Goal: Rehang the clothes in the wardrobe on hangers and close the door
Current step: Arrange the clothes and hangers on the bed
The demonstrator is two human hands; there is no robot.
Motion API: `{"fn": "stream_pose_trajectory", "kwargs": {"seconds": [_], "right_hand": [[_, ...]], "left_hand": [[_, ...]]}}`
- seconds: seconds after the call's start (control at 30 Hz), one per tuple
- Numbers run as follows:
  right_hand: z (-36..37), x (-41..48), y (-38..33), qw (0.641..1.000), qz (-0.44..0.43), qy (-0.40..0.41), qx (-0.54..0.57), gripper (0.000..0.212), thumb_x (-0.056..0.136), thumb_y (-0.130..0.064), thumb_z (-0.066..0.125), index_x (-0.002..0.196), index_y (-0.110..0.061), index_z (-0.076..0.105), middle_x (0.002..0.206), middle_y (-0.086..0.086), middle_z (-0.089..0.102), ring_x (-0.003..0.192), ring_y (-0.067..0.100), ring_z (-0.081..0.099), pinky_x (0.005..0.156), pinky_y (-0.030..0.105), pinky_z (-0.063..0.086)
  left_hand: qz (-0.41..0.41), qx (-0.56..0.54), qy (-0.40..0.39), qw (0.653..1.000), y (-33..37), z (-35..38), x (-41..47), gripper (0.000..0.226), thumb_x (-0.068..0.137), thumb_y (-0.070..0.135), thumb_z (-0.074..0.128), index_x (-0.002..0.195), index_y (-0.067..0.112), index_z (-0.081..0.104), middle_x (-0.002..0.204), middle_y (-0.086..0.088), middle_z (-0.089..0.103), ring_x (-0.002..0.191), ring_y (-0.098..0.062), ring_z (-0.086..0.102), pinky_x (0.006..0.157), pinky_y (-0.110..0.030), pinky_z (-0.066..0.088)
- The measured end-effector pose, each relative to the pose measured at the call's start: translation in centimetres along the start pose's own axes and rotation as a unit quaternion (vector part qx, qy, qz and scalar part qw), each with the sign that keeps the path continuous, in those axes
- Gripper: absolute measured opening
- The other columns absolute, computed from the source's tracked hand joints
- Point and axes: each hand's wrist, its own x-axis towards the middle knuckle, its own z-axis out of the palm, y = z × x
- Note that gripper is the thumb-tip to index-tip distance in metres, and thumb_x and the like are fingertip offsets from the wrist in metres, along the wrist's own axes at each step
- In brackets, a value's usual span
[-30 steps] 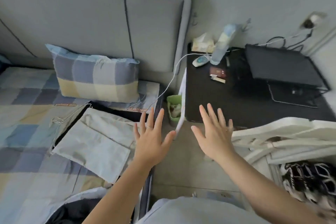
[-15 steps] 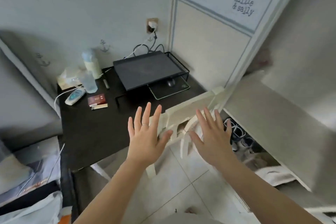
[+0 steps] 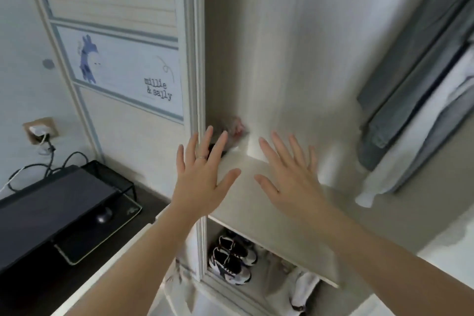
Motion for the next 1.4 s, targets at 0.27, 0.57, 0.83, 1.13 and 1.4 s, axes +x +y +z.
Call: {"fn": "stream_pose_trajectory", "kwargs": {"seconds": [0.27, 0.57, 0.83, 1.13, 1.4], "right_hand": [[-11.2, 7.1, 6.5, 0.982, 0.015, 0.118, -0.146, 0.070, 0.096, -0.061, 0.023, 0.157, -0.032, 0.007, 0.166, -0.007, 0.001, 0.152, 0.027, -0.001, 0.117, 0.064, 0.001], [-23.3, 13.3, 11.1, 0.934, 0.066, 0.212, -0.281, 0.069, 0.096, -0.062, 0.024, 0.157, -0.034, 0.011, 0.166, -0.009, 0.002, 0.152, 0.025, -0.002, 0.117, 0.063, 0.001], [-32.5, 18.6, 13.8, 0.888, 0.127, 0.270, -0.350, 0.065, 0.095, -0.059, 0.030, 0.154, -0.033, 0.025, 0.162, -0.011, 0.023, 0.150, 0.018, 0.017, 0.118, 0.054, 0.011], [-40.7, 23.2, 17.3, 0.821, 0.256, 0.281, -0.425, 0.054, 0.095, -0.046, 0.046, 0.146, -0.027, 0.041, 0.148, -0.007, 0.045, 0.137, 0.023, 0.037, 0.105, 0.043, 0.031], [-44.6, 26.1, 21.8, 0.806, 0.405, 0.194, -0.384, 0.043, 0.095, -0.031, 0.047, 0.135, -0.014, 0.044, 0.131, 0.014, 0.056, 0.117, 0.037, 0.051, 0.091, 0.045, 0.047]], "left_hand": [[0.138, -0.048, 0.097, 0.985, 6.7, -2.8, 16.5, 0.072, 0.096, 0.070, 0.024, 0.158, 0.041, 0.002, 0.168, 0.005, -0.002, 0.153, -0.025, -0.009, 0.121, -0.056, -0.003], [0.269, -0.089, 0.150, 0.947, 14.1, -4.2, 33.4, 0.073, 0.094, 0.073, 0.019, 0.157, 0.042, -0.003, 0.166, 0.011, -0.012, 0.152, -0.018, -0.018, 0.121, -0.049, -0.009], [0.347, -0.152, 0.154, 0.913, 21.7, -4.2, 44.3, 0.072, 0.092, 0.073, 0.021, 0.154, 0.047, -0.005, 0.166, 0.013, -0.011, 0.151, -0.014, -0.018, 0.122, -0.047, -0.005], [0.378, -0.316, 0.030, 0.870, 31.2, -5.0, 50.9, 0.074, 0.090, 0.073, 0.030, 0.155, 0.046, 0.006, 0.166, 0.014, 0.001, 0.152, -0.014, -0.005, 0.121, -0.044, 0.008], [0.338, -0.480, -0.146, 0.797, 40.1, -4.9, 52.8, 0.085, 0.090, 0.072, 0.043, 0.159, 0.030, 0.015, 0.166, 0.000, 0.017, 0.152, -0.026, 0.013, 0.123, -0.048, 0.016]]}}
